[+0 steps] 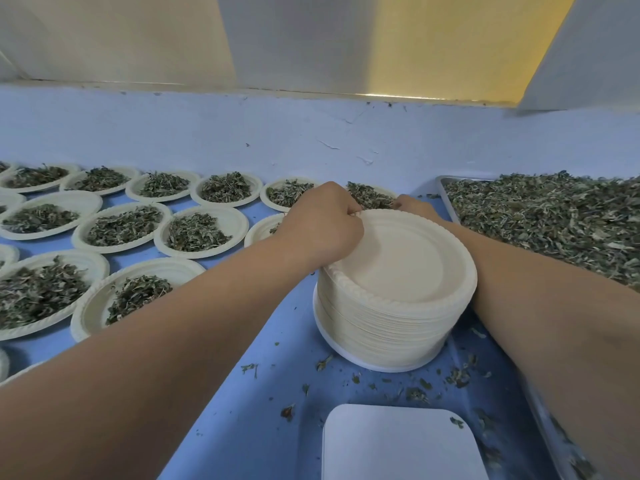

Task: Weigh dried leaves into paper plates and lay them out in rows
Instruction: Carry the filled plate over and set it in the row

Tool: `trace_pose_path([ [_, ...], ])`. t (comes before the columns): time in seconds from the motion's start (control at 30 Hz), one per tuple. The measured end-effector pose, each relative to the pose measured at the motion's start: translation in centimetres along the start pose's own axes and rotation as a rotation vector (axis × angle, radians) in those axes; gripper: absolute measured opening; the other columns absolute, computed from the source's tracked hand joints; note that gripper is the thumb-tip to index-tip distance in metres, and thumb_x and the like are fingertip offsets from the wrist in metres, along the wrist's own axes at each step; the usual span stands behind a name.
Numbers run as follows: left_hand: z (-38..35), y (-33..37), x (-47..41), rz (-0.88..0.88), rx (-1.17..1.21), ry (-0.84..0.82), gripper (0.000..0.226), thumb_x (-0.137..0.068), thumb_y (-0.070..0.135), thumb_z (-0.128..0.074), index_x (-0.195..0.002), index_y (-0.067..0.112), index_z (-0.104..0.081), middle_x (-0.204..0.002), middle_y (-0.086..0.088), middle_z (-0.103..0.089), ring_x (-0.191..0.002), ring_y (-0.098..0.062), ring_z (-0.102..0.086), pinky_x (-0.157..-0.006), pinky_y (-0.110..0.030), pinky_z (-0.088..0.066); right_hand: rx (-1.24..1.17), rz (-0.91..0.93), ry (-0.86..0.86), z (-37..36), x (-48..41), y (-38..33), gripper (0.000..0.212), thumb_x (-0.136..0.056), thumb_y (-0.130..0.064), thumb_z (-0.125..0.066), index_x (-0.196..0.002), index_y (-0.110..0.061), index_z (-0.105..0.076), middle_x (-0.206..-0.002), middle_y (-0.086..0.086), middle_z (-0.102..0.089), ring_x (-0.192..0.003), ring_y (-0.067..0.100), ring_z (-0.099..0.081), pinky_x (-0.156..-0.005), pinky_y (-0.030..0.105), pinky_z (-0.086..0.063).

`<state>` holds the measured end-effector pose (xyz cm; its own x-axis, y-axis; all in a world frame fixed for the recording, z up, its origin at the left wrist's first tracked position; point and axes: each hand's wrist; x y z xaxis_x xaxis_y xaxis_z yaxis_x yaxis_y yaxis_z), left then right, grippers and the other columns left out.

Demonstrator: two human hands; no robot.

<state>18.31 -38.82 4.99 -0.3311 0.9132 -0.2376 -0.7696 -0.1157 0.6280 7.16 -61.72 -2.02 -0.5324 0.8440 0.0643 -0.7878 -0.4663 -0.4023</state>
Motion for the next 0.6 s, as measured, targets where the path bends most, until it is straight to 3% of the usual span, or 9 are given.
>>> trace_pose_path([
  [0.03,0.0,0.0,0.0,-0.003,-0.004,0.004,0.037,-0.081,-0.001,-0.052,-0.058,0.018,-0.031,-0.063,-0.006,-0.025,-0.059,-0.019,-0.021,-0.061,-0.032,-0.016,0.033,-0.004,0.013,0.2,0.0,0.1,0.036,-0.102,-0.010,-0.051,-0.137,-0.003,-0.047,-0.124,0.018,-0.058,-0.104,0.035,-0.058,-0.076,0.033,-0.040],
  [0.1,0.0,0.0,0.1,-0.006,0.001,-0.001,0.040,-0.081,-0.002,-0.052,-0.057,0.019,-0.028,-0.062,-0.005,-0.024,-0.060,-0.020,-0.020,-0.062,-0.033,-0.017,0.051,-0.010,0.036,0.6,0.2,0.4,0.041,-0.101,-0.009,-0.051,-0.140,-0.001,-0.042,-0.123,0.022,-0.059,-0.099,0.034,-0.058,-0.074,0.036,-0.041],
  [0.2,0.0,0.1,0.2,0.002,0.005,0.003,0.039,-0.081,-0.001,-0.051,-0.057,0.019,-0.029,-0.062,-0.005,-0.025,-0.061,-0.021,-0.022,-0.062,-0.034,-0.019,0.058,0.037,0.040,1.0,0.6,0.5,0.039,-0.100,-0.008,-0.052,-0.138,-0.002,-0.043,-0.093,0.013,-0.059,-0.080,0.026,-0.051,-0.067,0.033,-0.038],
  [0.23,-0.1,0.2,0.2,0.007,0.011,0.007,0.036,-0.080,-0.001,-0.051,-0.058,0.018,-0.030,-0.063,-0.006,-0.025,-0.062,-0.021,-0.022,-0.062,-0.035,-0.019,0.074,0.077,0.055,0.9,0.9,0.4,0.034,-0.099,-0.010,-0.055,-0.132,-0.006,-0.048,-0.087,0.009,-0.057,-0.076,0.024,-0.049,-0.063,0.032,-0.036],
  [0.3,-0.3,0.2,0.2,0.021,0.023,0.018,0.028,-0.078,-0.001,-0.050,-0.060,0.015,-0.036,-0.064,-0.007,-0.027,-0.062,-0.020,-0.022,-0.062,-0.035,-0.019,0.157,0.116,0.083,0.7,1.2,0.1,0.009,-0.095,-0.010,-0.058,-0.092,-0.018,-0.058,-0.076,0.004,-0.052,-0.068,0.022,-0.046,-0.053,0.029,-0.028],
  [0.37,-0.5,0.1,0.2,0.037,0.037,0.022,0.017,-0.078,0.002,-0.050,-0.064,0.012,-0.050,-0.066,-0.006,-0.034,-0.062,-0.018,-0.027,-0.061,-0.033,-0.023,0.211,0.106,0.081,0.4,1.3,-0.1,0.033,-0.091,-0.008,-0.058,-0.063,-0.019,-0.044,-0.060,0.001,-0.039,-0.055,0.017,-0.033,-0.050,0.027,-0.020],
  [0.43,-0.5,0.0,0.1,0.050,0.048,0.025,0.016,-0.079,0.005,-0.050,-0.073,0.019,-0.058,-0.071,-0.003,-0.044,-0.066,-0.015,-0.034,-0.063,-0.031,-0.029,0.186,0.114,0.076,0.5,1.1,-0.3,0.042,-0.088,-0.004,-0.060,-0.055,-0.021,-0.041,-0.055,0.001,-0.035,-0.053,0.017,-0.029,-0.052,0.027,-0.021],
  [0.53,-0.4,-0.1,-0.1,0.050,0.078,0.023,0.020,-0.079,0.006,-0.051,-0.078,0.026,-0.056,-0.075,-0.001,-0.046,-0.070,-0.014,-0.037,-0.067,-0.030,-0.031,0.093,0.107,0.105,0.7,0.7,0.1,0.050,-0.086,0.003,-0.060,-0.050,-0.028,-0.042,-0.055,-0.001,-0.041,-0.057,0.023,-0.038,-0.057,0.030,-0.029],
  [0.6,-0.2,-0.1,-0.2,0.055,0.087,0.019,0.020,-0.080,0.007,-0.052,-0.080,0.027,-0.054,-0.078,0.000,-0.047,-0.072,-0.013,-0.038,-0.069,-0.030,-0.032,0.080,0.102,0.112,0.9,0.6,0.2,0.051,-0.087,0.004,-0.059,-0.052,-0.027,-0.040,-0.056,-0.001,-0.042,-0.055,0.021,-0.038,-0.052,0.029,-0.026],
])
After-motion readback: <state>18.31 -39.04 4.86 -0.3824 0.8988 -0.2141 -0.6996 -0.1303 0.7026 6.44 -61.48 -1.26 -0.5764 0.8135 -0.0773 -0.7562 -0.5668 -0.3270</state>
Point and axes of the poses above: each hand's wrist, its own x-axis away from the middle knuckle, its own z-axis out of the back of the hand, y = z × x
